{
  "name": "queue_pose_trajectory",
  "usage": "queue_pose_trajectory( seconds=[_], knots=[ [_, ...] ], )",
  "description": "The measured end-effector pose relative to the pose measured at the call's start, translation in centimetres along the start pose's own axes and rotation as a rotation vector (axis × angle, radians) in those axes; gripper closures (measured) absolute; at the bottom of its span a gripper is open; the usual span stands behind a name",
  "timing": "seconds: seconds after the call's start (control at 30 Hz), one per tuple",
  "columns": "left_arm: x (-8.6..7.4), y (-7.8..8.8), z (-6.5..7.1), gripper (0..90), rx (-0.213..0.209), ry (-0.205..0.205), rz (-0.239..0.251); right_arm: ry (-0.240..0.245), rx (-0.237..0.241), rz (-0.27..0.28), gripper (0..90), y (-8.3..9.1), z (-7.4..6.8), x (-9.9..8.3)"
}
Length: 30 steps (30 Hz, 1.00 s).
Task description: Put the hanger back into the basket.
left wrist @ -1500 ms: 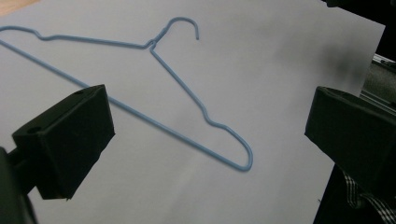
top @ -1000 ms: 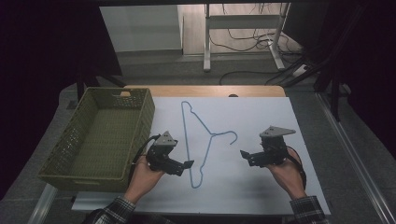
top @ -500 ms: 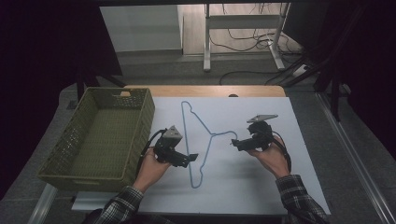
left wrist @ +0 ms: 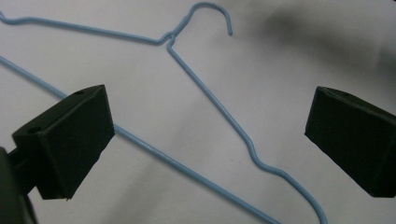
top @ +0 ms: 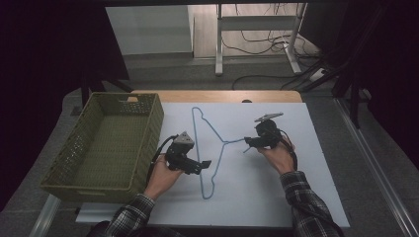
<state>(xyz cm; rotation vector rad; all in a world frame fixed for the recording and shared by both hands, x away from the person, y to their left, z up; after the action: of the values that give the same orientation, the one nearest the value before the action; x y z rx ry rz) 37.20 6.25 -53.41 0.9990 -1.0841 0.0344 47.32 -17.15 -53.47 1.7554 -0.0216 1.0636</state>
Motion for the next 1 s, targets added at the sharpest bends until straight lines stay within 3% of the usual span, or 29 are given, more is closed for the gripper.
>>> queue_pose_trajectory(
  seconds=[0.07,0.1,0.13,0.3,0.43,0.47,0.6,0.77,0.93,1.0],
  knots=[
    [-0.4,-0.5,0.3,1.5,0.005,-0.019,-0.023,0.002,0.004,-0.013,53.9,-1.0,0.4,-0.1],
    [-0.4,-0.5,0.3,1.5,0.005,-0.019,-0.023,0.002,0.004,-0.013,53.9,-1.0,0.4,-0.1],
    [-0.5,-0.9,0.5,1.5,0.009,-0.031,-0.033,-0.004,0.017,-0.019,62.8,-1.7,0.5,-0.2],
    [-0.6,-1.4,1.0,1.6,0.007,-0.035,-0.04,-0.014,0.031,-0.035,72.4,-2.8,0.7,-0.4],
    [-0.6,-1.8,1.4,1.6,0.007,-0.036,-0.052,0.011,0.008,-0.064,78.5,-3.6,0.9,-0.8],
    [-0.7,-1.9,1.4,1.8,0.01,-0.037,-0.056,0.016,0.009,-0.063,84.1,-3.8,0.9,-0.9],
    [-0.7,-2.3,1.5,1.7,0.013,-0.033,-0.082,0.031,-0.002,-0.074,85.5,-3.7,0.7,-0.9],
    [-0.7,-2.6,1.3,1.7,-0.018,0.01,-0.121,0.047,-0.007,-0.061,85.8,-3.0,0.4,-0.5],
    [0.2,-3.2,0.6,10.1,0.001,0.032,-0.134,0.064,-0.002,-0.039,85.9,-2.0,-0.1,0.0],
    [1.1,-4.1,0.2,20.0,0.015,0.016,-0.144,0.063,0.001,-0.034,85.9,-1.7,-0.4,0.2]
  ],
)
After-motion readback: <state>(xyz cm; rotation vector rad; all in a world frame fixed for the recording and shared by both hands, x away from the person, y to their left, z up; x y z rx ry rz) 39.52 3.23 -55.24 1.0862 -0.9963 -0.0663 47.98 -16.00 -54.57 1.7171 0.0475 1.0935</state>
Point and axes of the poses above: each handheld gripper's, and its own axes: y roughly backward along the jaws, x roughly out of its top, z roughly to its right, the point moved 7 cm from there along -y, roughly forward along the jaws, and after that the axes turned 6 degrees about x, right-handed, at the moved point
